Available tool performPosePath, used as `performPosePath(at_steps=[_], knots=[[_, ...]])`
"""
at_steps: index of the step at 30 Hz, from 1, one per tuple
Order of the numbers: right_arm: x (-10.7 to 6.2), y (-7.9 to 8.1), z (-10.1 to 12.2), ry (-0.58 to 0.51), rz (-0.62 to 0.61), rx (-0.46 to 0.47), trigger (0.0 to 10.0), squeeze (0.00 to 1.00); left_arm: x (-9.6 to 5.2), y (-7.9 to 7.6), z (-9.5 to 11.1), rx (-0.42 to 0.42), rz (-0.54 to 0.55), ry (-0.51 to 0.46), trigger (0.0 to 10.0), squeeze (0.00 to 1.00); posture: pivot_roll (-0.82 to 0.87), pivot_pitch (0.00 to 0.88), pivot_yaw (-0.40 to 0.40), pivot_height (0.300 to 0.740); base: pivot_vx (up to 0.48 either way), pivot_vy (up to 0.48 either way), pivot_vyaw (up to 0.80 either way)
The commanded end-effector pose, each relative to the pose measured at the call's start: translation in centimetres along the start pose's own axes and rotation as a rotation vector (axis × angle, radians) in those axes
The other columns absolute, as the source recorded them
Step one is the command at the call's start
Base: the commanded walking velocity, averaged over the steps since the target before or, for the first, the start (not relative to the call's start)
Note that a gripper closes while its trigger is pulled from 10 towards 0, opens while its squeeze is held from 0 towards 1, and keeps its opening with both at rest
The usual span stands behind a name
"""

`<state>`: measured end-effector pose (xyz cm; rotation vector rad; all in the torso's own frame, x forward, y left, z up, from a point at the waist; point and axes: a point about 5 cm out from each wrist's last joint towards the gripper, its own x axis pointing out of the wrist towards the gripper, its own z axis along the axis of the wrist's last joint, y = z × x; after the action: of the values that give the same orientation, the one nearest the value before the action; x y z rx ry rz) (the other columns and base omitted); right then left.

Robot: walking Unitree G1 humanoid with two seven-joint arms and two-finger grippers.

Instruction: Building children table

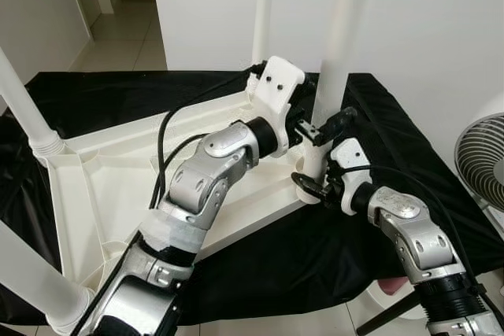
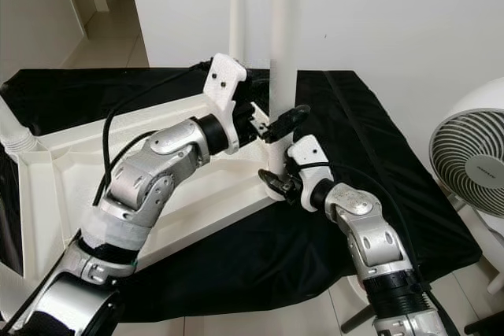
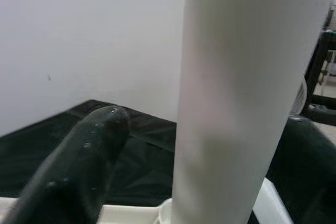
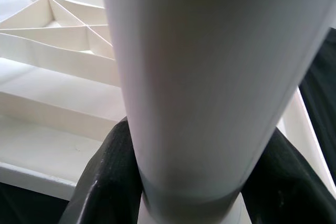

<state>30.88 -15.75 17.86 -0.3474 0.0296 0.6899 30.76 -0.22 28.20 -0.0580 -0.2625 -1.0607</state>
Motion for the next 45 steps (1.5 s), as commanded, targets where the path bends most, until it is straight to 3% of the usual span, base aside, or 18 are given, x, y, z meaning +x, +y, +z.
performPosePath(at_steps=[1,18,19,20,33,35,36,45], knots=[[0.0,0.0,0.2,-0.01,0.002,-0.009,10.0,0.0,0.2,-0.8,-0.1,-0.026,-0.171,0.018,0.0,0.0,0.0,0.0,0.009,0.74,0.0,0.0,0.0],[0.2,-0.6,0.5,-0.022,-0.016,-0.012,10.0,0.0,0.3,-0.5,0.1,-0.009,-0.168,0.027,0.0,0.0,0.0,0.0,0.007,0.74,0.0,0.0,0.0],[0.2,-0.7,0.5,-0.028,-0.025,-0.001,10.0,0.0,0.4,-0.4,0.2,-0.003,-0.157,0.032,4.4,0.0,0.0,0.0,0.007,0.74,0.0,0.0,0.0],[0.3,-0.8,0.7,-0.038,-0.04,0.016,10.0,1.0,0.5,-0.3,0.2,-0.012,-0.139,0.042,10.0,0.0,0.0,0.0,0.009,0.74,0.0,0.0,0.0],[0.8,-1.3,2.1,-0.116,-0.153,0.031,10.0,1.0,0.7,2.5,1.8,-0.058,0.09,0.049,10.0,0.0,0.0,0.001,0.012,0.74,0.0,0.0,0.0],[0.9,-1.3,2.3,-0.127,-0.164,0.03,10.0,0.95,0.8,2.9,2.2,-0.058,0.118,0.038,10.0,0.0,0.0,0.001,0.012,0.74,0.0,0.0,0.0],[1.2,-1.1,2.8,-0.146,-0.178,0.034,10.0,0.0,0.8,3.4,2.8,-0.055,0.154,0.025,10.0,0.0,0.0,0.001,0.008,0.74,0.0,0.0,0.0],[2.4,-0.6,4.2,-0.22,-0.269,0.05,10.0,0.0,1.2,4.7,4.3,-0.045,0.284,-0.001,10.0,0.0,0.0,0.001,0.008,0.74,0.0,0.0,0.0]])
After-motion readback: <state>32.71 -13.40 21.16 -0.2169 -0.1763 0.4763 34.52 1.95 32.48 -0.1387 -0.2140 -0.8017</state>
